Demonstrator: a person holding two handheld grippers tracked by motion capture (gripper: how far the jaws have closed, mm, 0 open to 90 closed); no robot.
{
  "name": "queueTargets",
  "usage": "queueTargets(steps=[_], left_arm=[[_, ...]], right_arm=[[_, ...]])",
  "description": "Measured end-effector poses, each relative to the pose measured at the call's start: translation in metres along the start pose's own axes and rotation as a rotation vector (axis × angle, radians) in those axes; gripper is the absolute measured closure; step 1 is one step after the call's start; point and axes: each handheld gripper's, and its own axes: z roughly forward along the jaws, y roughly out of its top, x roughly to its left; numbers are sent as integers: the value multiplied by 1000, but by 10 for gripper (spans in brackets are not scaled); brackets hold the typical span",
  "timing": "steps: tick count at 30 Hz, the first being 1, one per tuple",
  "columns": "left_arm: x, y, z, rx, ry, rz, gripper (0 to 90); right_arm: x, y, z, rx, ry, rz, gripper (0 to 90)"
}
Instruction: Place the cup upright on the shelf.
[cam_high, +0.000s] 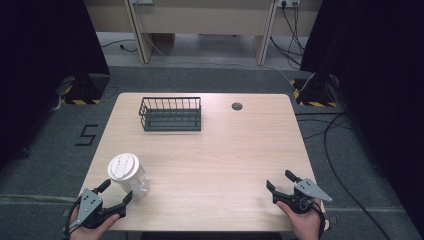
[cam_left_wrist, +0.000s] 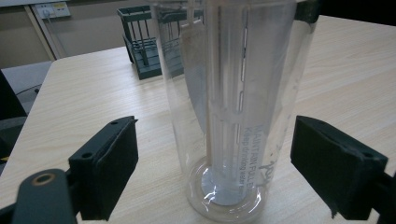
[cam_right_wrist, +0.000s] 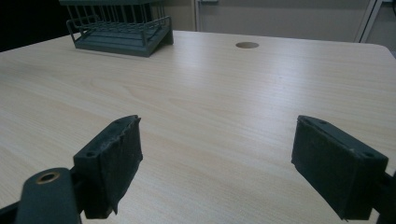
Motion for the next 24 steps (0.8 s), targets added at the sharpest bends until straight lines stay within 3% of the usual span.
queueTargets(steps=[12,24], left_arm=[[-5,0,7,15,-14,-16,145],[-6,1,20,41,-17,-7,145]], right_arm=[[-1,0,0,0,-2,11,167],[-2,0,0,6,-2,17,169]])
